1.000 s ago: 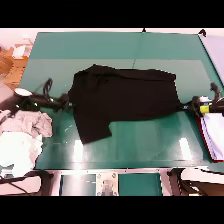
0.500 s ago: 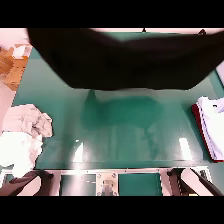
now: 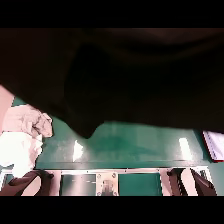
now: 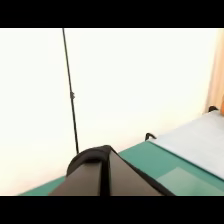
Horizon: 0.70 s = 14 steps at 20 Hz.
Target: Fold the shirts.
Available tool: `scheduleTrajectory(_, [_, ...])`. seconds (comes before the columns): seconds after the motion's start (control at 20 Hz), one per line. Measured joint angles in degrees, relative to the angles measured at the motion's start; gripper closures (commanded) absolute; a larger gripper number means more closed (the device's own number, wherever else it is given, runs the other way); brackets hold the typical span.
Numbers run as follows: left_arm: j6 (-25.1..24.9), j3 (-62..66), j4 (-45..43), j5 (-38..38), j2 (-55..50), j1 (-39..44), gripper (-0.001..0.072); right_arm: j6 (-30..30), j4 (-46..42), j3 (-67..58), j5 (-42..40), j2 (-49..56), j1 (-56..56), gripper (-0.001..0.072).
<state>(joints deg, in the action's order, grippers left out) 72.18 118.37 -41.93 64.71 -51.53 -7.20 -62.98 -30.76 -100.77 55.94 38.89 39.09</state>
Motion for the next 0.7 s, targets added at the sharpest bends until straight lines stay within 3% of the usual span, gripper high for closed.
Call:
scheduleTrajectory(0.25, [0.9, -17.1, -1.1, 0.2, -0.5, 0.1, 0.0685, 0.5, 2.6, 17.1, 0.9, 1.2, -1.0, 0.0699])
scheduleTrajectory(0.45, [-7.2, -38.8, 4.0, -10.6, -4.8, 2.6, 0.0685, 4.3, 4.3, 33.4, -2.3, 8.2, -7.0, 0.0699])
scheduleTrajectory(0.7, [-14.1, -48.7, 9.0, -23.4, -21.2, 6.4, 0.0685, 6.1, 5.0, 39.7, -9.2, 28.8, -13.9, 0.0698])
